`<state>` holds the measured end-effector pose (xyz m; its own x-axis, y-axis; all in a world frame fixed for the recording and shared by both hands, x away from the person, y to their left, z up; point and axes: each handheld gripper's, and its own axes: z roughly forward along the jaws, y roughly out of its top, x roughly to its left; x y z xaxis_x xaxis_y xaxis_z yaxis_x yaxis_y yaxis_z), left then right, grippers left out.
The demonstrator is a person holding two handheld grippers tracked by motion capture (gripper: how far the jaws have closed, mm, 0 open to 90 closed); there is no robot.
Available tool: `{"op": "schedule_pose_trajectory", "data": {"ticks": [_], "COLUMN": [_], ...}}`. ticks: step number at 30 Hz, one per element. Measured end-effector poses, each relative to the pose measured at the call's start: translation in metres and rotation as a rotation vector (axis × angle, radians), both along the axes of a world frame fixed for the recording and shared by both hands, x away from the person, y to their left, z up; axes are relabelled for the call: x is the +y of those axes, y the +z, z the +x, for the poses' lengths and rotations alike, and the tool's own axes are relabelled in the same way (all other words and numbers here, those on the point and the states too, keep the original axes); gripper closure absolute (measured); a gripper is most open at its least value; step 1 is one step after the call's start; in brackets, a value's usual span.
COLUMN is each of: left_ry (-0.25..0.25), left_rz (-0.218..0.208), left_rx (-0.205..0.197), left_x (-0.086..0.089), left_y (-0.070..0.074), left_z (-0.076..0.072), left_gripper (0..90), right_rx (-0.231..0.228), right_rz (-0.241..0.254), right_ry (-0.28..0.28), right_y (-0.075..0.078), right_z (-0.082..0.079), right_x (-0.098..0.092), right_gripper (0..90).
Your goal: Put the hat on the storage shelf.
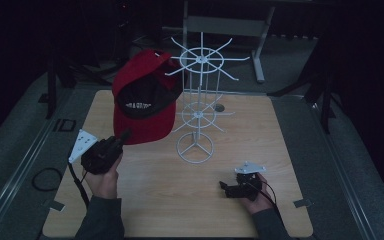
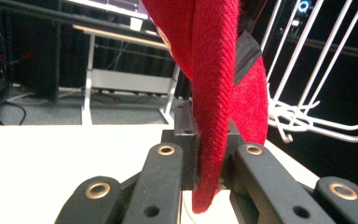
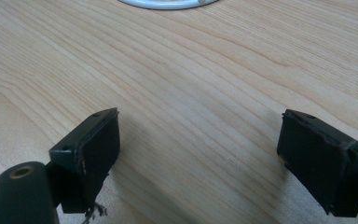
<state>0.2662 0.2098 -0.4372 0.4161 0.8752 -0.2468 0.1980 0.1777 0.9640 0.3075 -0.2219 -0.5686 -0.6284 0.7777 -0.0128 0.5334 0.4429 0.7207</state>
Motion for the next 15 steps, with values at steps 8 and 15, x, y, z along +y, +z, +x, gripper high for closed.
{"op": "schedule_pose_trajectory", "data": {"ticks": [8, 15], "left_ry": [-0.014, -0.031], "left_rz": [0.009, 0.07], "left_rx": [0.01, 0.019], "left_x": [0.0023, 0.005], "left_y": [-0.0093, -0.0013], "left_z": [0.0007, 0.002], "left_gripper": [80.3, 55.6], "right_rx": [-0.001, 0.001], "right_rz": [-0.003, -0.002], "right_ry": [0.003, 0.002], "right_y": [0.0, 0.0], "right_z": [0.0001, -0.0001], "right_x": [-0.0003, -0.0001], "right_gripper": [13.0, 12.9]}}
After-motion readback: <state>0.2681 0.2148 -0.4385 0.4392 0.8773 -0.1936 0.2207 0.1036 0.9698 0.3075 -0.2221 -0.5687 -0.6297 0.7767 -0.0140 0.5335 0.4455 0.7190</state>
